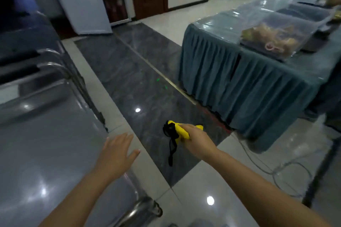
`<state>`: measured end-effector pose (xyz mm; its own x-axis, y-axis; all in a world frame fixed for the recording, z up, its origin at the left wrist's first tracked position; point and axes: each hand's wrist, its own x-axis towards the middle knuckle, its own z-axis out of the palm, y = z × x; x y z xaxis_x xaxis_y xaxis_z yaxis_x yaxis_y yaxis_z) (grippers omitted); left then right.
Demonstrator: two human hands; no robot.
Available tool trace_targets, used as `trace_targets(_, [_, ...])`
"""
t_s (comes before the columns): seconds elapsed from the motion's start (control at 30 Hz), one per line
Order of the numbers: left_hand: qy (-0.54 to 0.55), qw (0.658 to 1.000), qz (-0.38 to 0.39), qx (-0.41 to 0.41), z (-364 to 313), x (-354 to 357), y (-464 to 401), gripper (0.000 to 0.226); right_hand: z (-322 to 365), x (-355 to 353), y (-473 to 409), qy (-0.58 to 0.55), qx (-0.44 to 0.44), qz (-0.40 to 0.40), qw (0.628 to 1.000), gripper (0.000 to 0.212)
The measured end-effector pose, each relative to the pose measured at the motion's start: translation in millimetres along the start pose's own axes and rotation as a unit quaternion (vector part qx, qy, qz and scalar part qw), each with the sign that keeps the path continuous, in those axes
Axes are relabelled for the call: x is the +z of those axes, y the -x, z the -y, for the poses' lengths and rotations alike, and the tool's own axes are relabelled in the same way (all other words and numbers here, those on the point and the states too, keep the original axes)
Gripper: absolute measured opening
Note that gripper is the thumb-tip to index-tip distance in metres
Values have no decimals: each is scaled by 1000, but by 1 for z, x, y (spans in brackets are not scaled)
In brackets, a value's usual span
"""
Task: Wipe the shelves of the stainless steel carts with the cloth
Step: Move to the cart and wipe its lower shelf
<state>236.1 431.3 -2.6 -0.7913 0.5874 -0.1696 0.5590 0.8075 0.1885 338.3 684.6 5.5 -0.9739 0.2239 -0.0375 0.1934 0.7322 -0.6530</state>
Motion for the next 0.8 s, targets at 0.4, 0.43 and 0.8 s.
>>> trace_targets(0.4, [87, 946, 25, -310, 56, 37, -73, 68, -12, 22, -236, 20, -187, 255, 949, 29])
trace_targets(0.43, [92, 937, 24, -336, 51, 39, -75, 70, -13, 25, -254, 19, -207, 274, 939, 28])
trace_targets(0.8, [259, 833, -29, -488, -15, 54, -110, 65, 31, 59, -367, 35, -363, 454, 813, 36])
